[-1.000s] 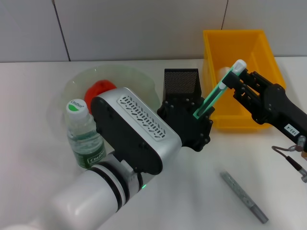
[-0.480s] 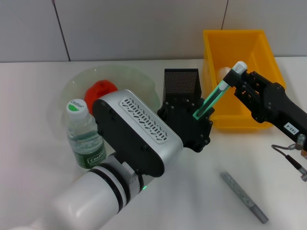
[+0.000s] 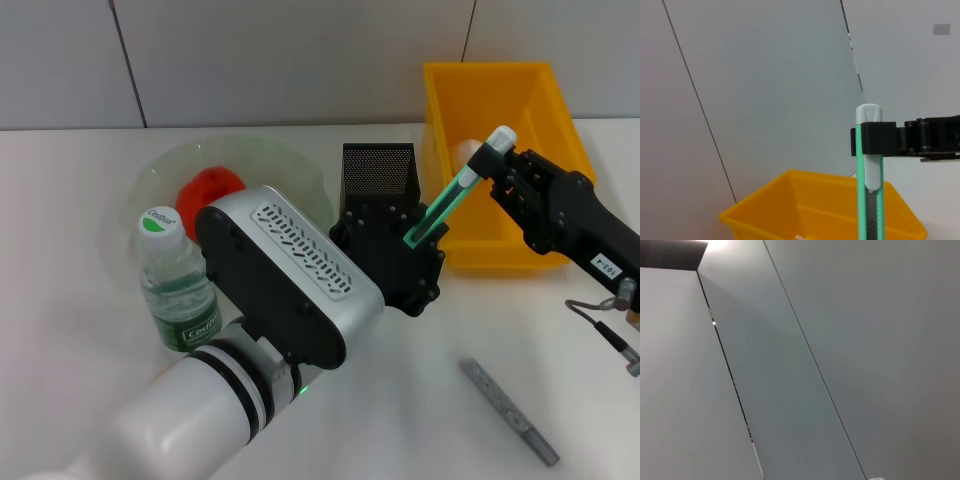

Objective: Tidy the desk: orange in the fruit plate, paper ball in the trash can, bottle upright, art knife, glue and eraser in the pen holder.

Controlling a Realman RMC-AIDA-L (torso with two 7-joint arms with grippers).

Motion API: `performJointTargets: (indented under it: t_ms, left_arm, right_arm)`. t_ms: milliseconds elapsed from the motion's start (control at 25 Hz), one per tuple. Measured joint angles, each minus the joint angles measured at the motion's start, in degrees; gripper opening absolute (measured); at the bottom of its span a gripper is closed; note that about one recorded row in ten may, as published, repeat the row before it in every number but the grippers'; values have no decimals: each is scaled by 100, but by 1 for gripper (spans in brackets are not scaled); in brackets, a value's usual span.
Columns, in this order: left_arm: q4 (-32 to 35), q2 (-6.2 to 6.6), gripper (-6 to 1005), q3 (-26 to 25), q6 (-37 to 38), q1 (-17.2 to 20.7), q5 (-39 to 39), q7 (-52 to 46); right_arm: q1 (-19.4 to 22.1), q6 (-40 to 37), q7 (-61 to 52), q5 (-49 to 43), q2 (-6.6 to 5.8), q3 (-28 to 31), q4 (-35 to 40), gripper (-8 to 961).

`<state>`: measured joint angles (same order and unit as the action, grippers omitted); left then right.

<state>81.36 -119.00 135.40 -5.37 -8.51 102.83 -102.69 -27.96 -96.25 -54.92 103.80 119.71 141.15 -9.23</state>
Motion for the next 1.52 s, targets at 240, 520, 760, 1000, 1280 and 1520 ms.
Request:
performJointTargets:
  t_ms: [240, 520, 760, 1000, 1280, 1520]
  left_arm:
    - [-30, 0, 290, -2, 0, -21, 0, 2]
    - [-58, 1, 294, -5, -1, -56, 0, 4]
    - [-151, -6, 298, 0, -1, -124, -1, 18]
    - [-174, -9, 301, 14, 31, -137, 0, 22]
    - [-149, -8, 424, 14, 19, -120, 0, 22]
    - [-173, -7, 631, -24, 8, -116, 0, -10]
  right_arm:
    - [-19, 26, 24, 0, 0, 0, 0, 220]
    - [-29, 38, 38, -1, 0, 0, 0, 166]
    - [-48, 100, 38, -2, 0, 0, 1, 166]
    - [-54, 118, 22, 0, 0, 1, 1, 165]
    - [-60, 152, 9, 6, 0, 0, 0, 165]
    - [-50, 152, -10, 10, -8, 0, -17, 165]
